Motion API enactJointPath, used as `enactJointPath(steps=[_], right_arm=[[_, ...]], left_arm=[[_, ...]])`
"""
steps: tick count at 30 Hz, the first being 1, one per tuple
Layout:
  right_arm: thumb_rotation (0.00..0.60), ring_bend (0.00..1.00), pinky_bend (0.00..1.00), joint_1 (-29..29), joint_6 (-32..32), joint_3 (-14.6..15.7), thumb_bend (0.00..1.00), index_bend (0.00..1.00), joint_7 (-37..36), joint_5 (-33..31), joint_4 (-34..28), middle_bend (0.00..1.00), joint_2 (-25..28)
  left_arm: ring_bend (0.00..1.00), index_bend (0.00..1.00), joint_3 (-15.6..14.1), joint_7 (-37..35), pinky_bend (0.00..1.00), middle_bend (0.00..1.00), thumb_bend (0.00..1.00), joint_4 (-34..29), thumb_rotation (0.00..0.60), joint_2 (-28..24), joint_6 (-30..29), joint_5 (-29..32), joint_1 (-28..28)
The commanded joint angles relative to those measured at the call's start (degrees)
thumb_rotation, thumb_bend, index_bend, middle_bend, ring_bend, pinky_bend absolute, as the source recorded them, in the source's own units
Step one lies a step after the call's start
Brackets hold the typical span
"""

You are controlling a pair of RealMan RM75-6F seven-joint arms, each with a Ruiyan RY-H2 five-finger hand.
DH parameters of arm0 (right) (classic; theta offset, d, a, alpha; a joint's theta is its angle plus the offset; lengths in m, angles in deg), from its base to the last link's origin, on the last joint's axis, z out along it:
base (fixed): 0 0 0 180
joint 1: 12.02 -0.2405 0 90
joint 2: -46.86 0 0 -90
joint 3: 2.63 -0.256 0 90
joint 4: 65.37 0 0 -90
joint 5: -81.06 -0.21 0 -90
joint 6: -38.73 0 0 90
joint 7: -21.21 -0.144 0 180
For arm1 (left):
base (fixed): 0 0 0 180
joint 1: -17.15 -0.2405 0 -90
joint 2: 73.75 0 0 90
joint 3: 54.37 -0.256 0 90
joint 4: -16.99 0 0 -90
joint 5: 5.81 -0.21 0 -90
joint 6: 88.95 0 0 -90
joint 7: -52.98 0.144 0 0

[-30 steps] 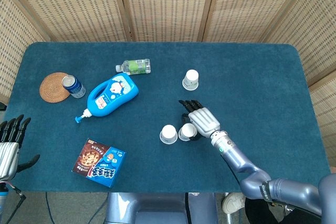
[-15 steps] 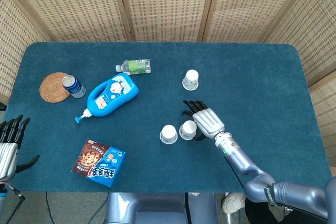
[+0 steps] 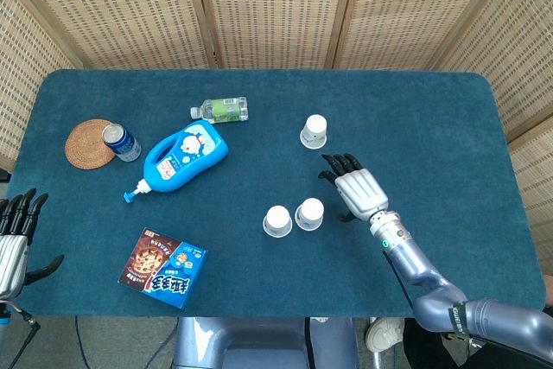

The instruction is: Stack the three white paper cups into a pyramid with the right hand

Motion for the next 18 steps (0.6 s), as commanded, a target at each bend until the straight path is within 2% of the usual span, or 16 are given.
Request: enactJointPath(steps=[1, 4, 9, 13, 18], right_arm=[[0.6, 0.0, 0.07, 0.37, -1.14, -1.2, 0.12, 0.27, 1.38, -2.18, -1.19, 0.0, 2.62], [0.6, 0.0, 0.07, -0.11, -3.54, -3.82, 0.13, 0.28, 3.53, -4.58, -1.37, 0.0, 4.29], [0.6, 0.0, 0.07, -1.8, -2.79, -6.07, 0.12, 0.3, 4.4, -8.49, 0.3, 0.0, 3.84], [0.6, 0.0, 0.08, -4.17, 0.35, -7.24, 0.12, 0.3, 4.64, -12.02, 4.23, 0.0, 2.5], [0.6, 0.0, 0.08, -6.95, 3.14, -7.89, 0.12, 0.3, 3.87, -13.34, 10.5, 0.0, -0.59]], left_arm=[[0.0, 0.0, 0.13, -0.36, 0.02, 0.0, 0.21, 0.05, 0.6, -0.06, -0.31, -0.1, -0.11], [0.0, 0.0, 0.21, -0.3, 0.02, 0.0, 0.21, 0.21, 0.6, 0.07, 0.09, 0.19, 0.07], [0.0, 0.0, 0.39, 0.15, 0.02, 0.0, 0.22, 0.36, 0.6, 0.25, 0.35, 0.51, 0.26], [0.0, 0.0, 0.72, 0.19, 0.02, 0.0, 0.22, 0.66, 0.6, 0.46, -0.03, 0.76, 0.21], [0.0, 0.0, 1.08, 0.65, 0.02, 0.0, 0.22, 1.05, 0.6, 0.87, 0.07, 1.45, 0.33]])
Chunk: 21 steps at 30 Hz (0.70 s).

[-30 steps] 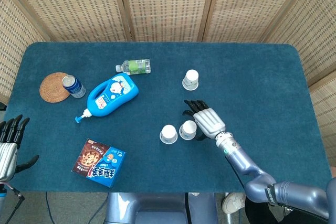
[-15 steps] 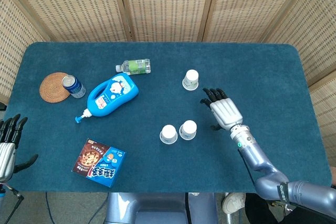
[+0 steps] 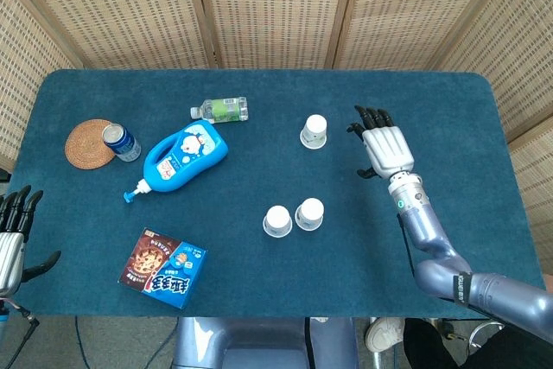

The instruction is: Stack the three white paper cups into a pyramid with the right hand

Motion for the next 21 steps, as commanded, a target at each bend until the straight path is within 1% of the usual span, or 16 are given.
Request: enactJointPath(steps=[1, 12, 16, 18, 21], right_arm=[[0.6, 0.0, 0.08, -2.55, 2.35, -0.76, 0.12, 0.3, -0.52, -0.95, 4.99, 0.0, -2.8], [0.6, 0.0, 0.08, -8.14, 8.31, -2.51, 0.12, 0.3, -2.72, -2.53, 15.93, 0.0, -8.29], [0.6, 0.0, 0.08, -10.88, 11.59, -2.88, 0.12, 0.26, -3.57, -3.1, 21.81, 0.0, -11.21], [0.6, 0.0, 0.08, -12.95, 14.69, -2.93, 0.12, 0.24, -4.01, -3.75, 26.63, 0.0, -13.53], [0.6, 0.0, 0.08, -15.01, 17.7, -2.92, 0.12, 0.21, -5.23, -3.67, 32.55, 0.0, -16.31]], left_arm=[[0.0, 0.0, 0.16, 0.23, 0.02, 0.0, 0.22, 0.1, 0.6, 0.18, 0.16, 0.32, 0.1], [0.0, 0.0, 0.8, 0.96, 0.02, 0.0, 0.22, 1.12, 0.6, 0.97, 1.35, 2.06, 0.76], [0.0, 0.0, 1.14, 1.49, 0.02, 0.0, 0.22, 1.65, 0.6, 1.39, 2.04, 3.17, 1.11], [0.0, 0.0, 1.5, 1.34, 0.02, 0.0, 0.22, 2.22, 0.6, 1.77, 2.38, 3.74, 1.4], [0.0, 0.0, 1.79, 0.89, 0.02, 0.0, 0.22, 3.0, 0.6, 2.15, 2.51, 4.01, 1.65]])
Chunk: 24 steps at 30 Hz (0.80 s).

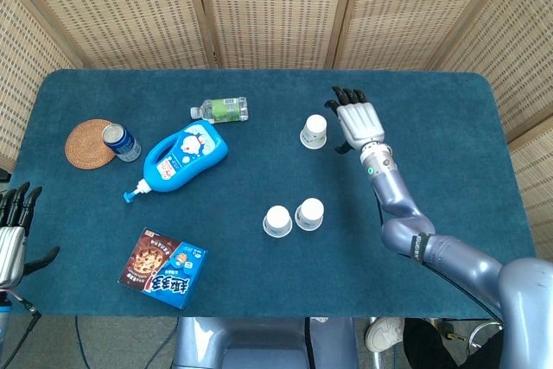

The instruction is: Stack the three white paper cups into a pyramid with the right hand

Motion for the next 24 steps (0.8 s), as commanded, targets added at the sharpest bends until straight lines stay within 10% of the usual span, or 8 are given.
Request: enactJointPath(steps=[1, 24], right_arm=[[0.6, 0.0, 0.08, -3.99, 5.48, -0.15, 0.12, 0.2, -2.14, -0.2, 9.33, 0.0, -5.03], [0.6, 0.0, 0.08, -8.78, 15.44, 0.85, 0.12, 0.25, -13.18, 7.18, 32.63, 0.0, -16.54]], left_arm=[[0.0, 0.0, 0.23, -0.33, 0.02, 0.0, 0.22, 0.59, 0.6, 0.31, 0.27, 0.32, 0.27], [0.0, 0.0, 0.12, -0.22, 0.02, 0.0, 0.22, 1.41, 0.6, 0.92, 0.94, 1.01, 0.83]])
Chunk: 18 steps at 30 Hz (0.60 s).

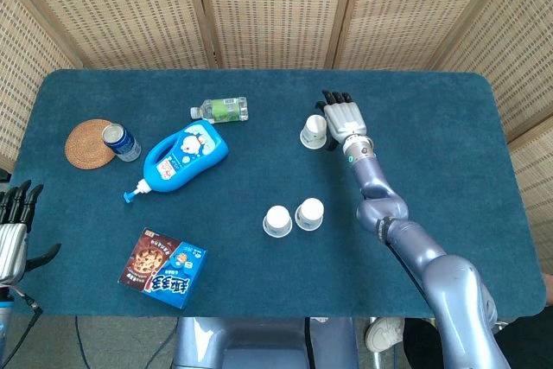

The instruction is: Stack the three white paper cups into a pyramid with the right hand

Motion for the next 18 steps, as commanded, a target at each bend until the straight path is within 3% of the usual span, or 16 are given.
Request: enactJointPath(steps=[1, 14, 18], right_arm=[[0.6, 0.0, 0.08, -0.72, 1.15, 0.14, 0.12, 0.25, -1.66, 1.44, 2.39, 0.0, -1.36], [0.6, 0.0, 0.09, -2.88, 5.46, 0.7, 0.12, 0.3, -9.32, 6.94, 12.67, 0.0, -6.94], [0.6, 0.0, 0.11, -2.91, 5.16, 0.91, 0.12, 0.38, -10.72, 8.21, 14.11, 0.0, -7.8]], left_arm=[[0.0, 0.0, -0.03, 0.11, 0.02, 0.0, 0.22, 0.0, 0.6, 0.05, 0.08, 0.03, 0.05], [0.0, 0.0, -0.22, 0.64, 0.02, 0.0, 0.23, 0.68, 0.6, 0.9, 0.55, 0.05, 0.51], [0.0, 0.0, -0.25, 0.59, 0.02, 0.0, 0.23, 0.83, 0.6, 1.01, 0.6, 0.12, 0.55]])
